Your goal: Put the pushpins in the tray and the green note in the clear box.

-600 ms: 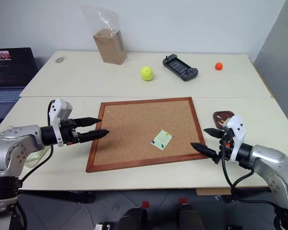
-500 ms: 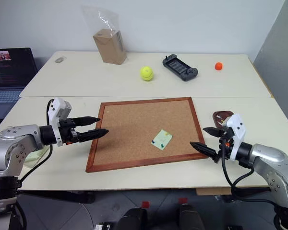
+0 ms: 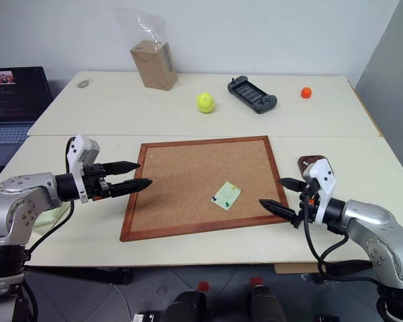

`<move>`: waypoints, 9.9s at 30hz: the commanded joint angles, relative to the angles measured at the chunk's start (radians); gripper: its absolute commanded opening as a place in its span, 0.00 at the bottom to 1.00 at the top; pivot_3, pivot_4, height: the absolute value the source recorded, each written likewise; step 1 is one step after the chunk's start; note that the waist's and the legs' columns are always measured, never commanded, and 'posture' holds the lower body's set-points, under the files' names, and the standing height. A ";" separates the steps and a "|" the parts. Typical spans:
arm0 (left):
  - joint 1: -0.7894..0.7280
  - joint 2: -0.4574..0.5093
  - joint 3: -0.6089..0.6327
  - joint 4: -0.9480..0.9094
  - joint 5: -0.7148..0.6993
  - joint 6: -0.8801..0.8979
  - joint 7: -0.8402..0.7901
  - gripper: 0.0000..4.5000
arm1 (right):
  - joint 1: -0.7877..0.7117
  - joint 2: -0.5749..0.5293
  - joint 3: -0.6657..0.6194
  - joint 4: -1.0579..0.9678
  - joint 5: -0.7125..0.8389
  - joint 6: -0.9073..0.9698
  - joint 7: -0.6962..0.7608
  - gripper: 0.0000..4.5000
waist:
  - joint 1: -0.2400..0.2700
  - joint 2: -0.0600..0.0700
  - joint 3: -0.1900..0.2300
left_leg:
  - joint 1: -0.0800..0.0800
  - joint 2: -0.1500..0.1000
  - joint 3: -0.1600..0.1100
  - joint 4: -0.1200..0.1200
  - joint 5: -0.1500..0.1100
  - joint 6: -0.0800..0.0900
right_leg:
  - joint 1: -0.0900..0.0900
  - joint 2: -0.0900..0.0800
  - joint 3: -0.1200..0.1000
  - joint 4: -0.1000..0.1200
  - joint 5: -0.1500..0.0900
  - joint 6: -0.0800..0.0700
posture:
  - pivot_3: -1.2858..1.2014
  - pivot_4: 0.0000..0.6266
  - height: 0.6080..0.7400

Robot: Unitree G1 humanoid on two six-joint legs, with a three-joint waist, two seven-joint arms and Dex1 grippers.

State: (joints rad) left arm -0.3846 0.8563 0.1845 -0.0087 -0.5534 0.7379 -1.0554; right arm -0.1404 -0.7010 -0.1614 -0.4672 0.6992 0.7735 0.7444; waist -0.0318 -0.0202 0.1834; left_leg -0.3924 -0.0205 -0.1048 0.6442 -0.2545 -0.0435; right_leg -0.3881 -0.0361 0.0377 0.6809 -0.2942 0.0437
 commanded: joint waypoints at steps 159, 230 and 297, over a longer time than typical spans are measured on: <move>0.054 -0.348 -0.314 0.076 0.299 -0.346 0.153 0.00 | -0.328 0.198 -0.069 0.616 -0.441 -0.365 -0.319 0.01 | 0.003 0.002 -0.001 | 0.001 -0.003 0.001 0.001 0.000 0.000 | 0.001 -0.002 0.001 0.001 0.001 0.001 | 0.52 0.24 1.00; 0.023 -0.349 -0.319 0.121 0.314 -0.375 0.136 0.00 | -0.412 0.232 -0.143 0.694 -0.267 -0.371 -0.239 0.59 | -0.001 0.005 -0.003 | 0.002 -0.002 0.007 0.001 0.001 0.001 | 0.001 -0.001 0.003 0.001 0.001 0.002 | 0.52 0.24 1.00; 0.048 -0.342 -0.312 0.089 0.311 -0.360 0.140 0.00 | -0.252 0.372 0.293 0.433 -0.351 -0.531 0.125 0.01 | 0.000 0.006 -0.003 | 0.003 -0.002 0.000 0.001 0.000 0.002 | 0.002 -0.001 0.001 0.001 0.002 0.002 | 0.52 0.24 1.00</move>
State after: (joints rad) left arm -0.3525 0.5102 -0.1112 0.0864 -0.2510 0.3667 -0.9058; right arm -0.3857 -0.3254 0.1628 0.0282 0.3059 0.2115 0.8782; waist -0.0320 -0.0146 0.1801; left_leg -0.3891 -0.0223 -0.1044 0.6450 -0.2540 -0.0420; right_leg -0.3863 -0.0370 0.0391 0.6817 -0.2925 0.0459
